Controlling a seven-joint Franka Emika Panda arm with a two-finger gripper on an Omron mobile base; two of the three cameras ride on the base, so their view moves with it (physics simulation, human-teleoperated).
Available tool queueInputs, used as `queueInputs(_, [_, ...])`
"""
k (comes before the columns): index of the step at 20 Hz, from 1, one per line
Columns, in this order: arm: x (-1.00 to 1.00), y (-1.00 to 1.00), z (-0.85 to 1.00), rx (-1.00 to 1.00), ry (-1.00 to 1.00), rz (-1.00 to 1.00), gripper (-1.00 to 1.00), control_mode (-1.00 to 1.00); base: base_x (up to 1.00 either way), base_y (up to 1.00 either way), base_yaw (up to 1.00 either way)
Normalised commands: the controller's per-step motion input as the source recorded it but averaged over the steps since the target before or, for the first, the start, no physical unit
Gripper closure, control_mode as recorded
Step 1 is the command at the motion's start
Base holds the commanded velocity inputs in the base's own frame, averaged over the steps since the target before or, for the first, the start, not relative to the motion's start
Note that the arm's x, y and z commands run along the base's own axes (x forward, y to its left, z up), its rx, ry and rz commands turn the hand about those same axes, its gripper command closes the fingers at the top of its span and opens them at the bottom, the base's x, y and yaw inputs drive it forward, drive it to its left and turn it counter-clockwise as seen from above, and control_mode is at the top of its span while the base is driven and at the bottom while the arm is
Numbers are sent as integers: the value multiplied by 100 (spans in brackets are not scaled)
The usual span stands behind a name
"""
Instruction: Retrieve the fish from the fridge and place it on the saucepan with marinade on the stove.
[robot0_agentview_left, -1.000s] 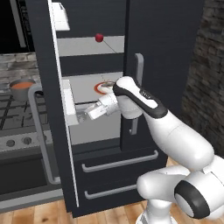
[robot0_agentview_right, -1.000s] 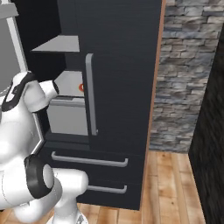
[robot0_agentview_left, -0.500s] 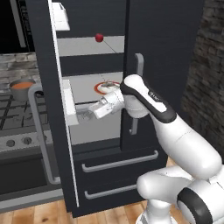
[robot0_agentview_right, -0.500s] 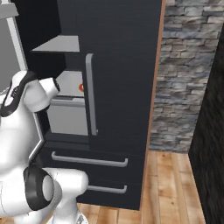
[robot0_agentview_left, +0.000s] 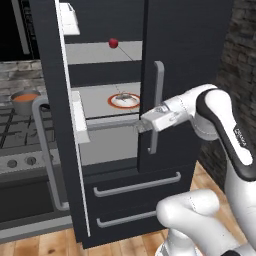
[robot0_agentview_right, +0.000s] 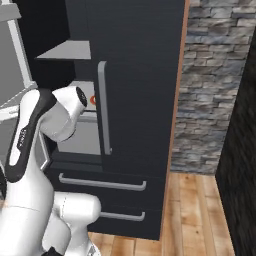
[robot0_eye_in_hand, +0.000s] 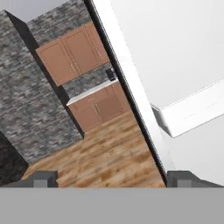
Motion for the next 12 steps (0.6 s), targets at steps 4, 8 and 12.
queueInputs(4, [-37, -100, -41, -3, -7, -31, -100, -100, 0, 0, 0])
queueInputs(8, [-4, -100, -53, 0, -7, -64, -100, -100, 0, 0, 0])
queueInputs(12, [0, -91, -31, 0, -10, -70, -100, -100, 0, 0, 0])
